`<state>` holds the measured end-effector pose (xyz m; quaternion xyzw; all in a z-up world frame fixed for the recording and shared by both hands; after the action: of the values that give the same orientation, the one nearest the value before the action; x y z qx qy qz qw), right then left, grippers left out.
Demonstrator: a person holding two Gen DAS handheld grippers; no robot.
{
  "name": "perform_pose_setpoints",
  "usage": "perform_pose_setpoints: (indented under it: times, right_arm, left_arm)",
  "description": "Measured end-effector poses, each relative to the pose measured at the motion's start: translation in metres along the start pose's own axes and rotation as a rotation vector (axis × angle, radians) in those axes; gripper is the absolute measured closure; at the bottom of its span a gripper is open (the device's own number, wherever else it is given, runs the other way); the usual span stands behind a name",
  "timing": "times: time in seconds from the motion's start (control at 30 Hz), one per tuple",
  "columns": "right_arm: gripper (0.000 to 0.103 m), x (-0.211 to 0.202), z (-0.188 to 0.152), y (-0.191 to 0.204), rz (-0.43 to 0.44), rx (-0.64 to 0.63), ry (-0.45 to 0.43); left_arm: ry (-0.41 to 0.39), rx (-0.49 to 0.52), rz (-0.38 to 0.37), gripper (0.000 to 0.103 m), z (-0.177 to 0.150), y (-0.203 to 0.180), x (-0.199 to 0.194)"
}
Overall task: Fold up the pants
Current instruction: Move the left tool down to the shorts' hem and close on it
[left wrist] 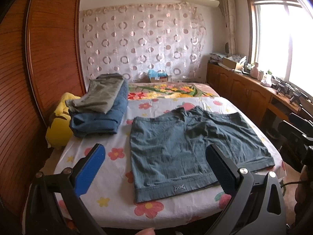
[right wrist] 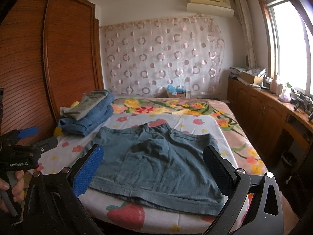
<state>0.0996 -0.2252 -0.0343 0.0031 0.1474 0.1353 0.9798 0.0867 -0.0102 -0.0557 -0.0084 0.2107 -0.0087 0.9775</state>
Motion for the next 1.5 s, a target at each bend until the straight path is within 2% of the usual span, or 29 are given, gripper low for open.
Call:
perform_pose_setpoints:
  times: [0.63, 0.97, 1.27, 1.5]
  right_arm:
    - [0.000, 0.025, -0.039, -0.030, -0.015, -0.004, 0.079]
    - [0.000, 0.040, -0.066, -0.041, -0.027, -0.015, 0.146]
    - [0.000, 0.050, -0.085, -0.042, -0.025, -0.023, 0.197]
    - [0.000, 0.056, -0.094, -0.040, -0.008, -0.023, 0.221]
  left_arm:
    - [0.124, 0.007, -0.049, 0.000, -0.045, 0.009, 0.033]
    - [0.181, -0.020, -0.055, 0.000, -0.067, 0.035, 0.047]
    - [0.251, -0.021, -0.092, 0.013, -0.096, 0.042, 0.053]
    - [0.290, -0.027, -0.104, 0.041, -0.113, 0.046, 0.055]
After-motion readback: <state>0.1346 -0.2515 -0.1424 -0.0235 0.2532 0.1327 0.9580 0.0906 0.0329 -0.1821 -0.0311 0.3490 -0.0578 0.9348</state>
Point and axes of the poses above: each gripper's, at about its wrist camera, not at the fingertips, and x roughly the way its jaws point, y to its left, z to its top, the point moved 9 cm from there along x, roughly the way its jaws point, and after that the axes turned 7 degrees about -y, right-handed, at the moved point
